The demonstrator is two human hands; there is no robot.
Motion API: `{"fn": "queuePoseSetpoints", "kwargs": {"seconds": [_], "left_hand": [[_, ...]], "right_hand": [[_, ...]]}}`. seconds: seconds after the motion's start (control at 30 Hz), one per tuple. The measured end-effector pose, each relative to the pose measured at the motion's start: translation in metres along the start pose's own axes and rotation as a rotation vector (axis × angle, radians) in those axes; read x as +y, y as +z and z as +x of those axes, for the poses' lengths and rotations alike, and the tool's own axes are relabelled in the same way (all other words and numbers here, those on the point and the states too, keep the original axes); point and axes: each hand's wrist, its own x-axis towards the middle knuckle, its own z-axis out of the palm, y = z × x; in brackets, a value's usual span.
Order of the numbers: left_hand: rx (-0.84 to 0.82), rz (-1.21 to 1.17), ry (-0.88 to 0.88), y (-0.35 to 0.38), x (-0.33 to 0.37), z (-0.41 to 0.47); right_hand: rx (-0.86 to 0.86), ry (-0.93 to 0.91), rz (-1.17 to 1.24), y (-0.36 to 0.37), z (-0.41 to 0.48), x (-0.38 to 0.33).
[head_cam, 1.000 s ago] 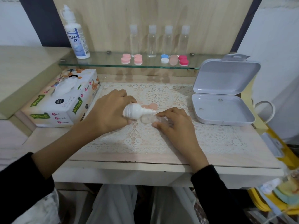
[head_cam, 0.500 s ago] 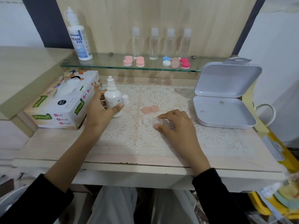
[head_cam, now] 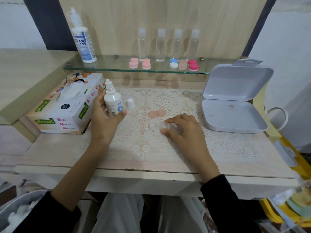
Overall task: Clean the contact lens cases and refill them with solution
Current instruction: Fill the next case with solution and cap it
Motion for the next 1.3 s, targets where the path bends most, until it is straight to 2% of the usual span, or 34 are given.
{"fn": "queuePoseSetpoints", "kwargs": {"seconds": [0.13,0.23,0.3,0.43,0.53,0.73,0.87,0.97,1.07,1.17,1.3], "left_hand": [[0.137,0.031,0.084,0.006,0.0,-0.014],[0.24,0.123,0.331,0.011,0.009,-0.028],[0.148,0.137,0.42,0.017,0.019,-0.032],[-0.237,0.279,0.373,0.035,0.019,-0.022],[-0.362,0.379,0.361,0.049,0.008,-0.011],[-0.464,0.504,0.394,0.059,0.006,0.007],[-0.462,0.546,0.388,0.055,0.008,0.01],[-0.429,0.503,0.337,0.049,0.009,0.009],[-0.406,0.363,0.285,0.042,0.015,0.0],[-0.472,0.275,0.298,0.038,0.021,-0.011],[-0.569,0.339,0.363,0.034,0.02,-0.017]], "right_hand": [[-0.002,0.001,-0.002,0.0,0.0,0.0],[-0.001,0.01,0.009,0.0,-0.001,-0.001],[-0.001,0.012,0.006,0.0,0.0,-0.002],[-0.002,0.016,0.001,0.0,-0.001,-0.002],[0.001,0.017,0.0,0.0,-0.001,-0.002],[0.002,0.011,-0.013,0.0,0.0,-0.002],[0.005,-0.001,-0.013,0.0,0.0,-0.002],[0.004,-0.001,-0.009,0.0,0.0,-0.002],[0.007,-0.001,-0.005,0.0,0.0,-0.002],[0.001,0.002,-0.008,0.001,0.0,-0.002],[0.006,0.001,-0.015,0.0,-0.001,0.001]]}}
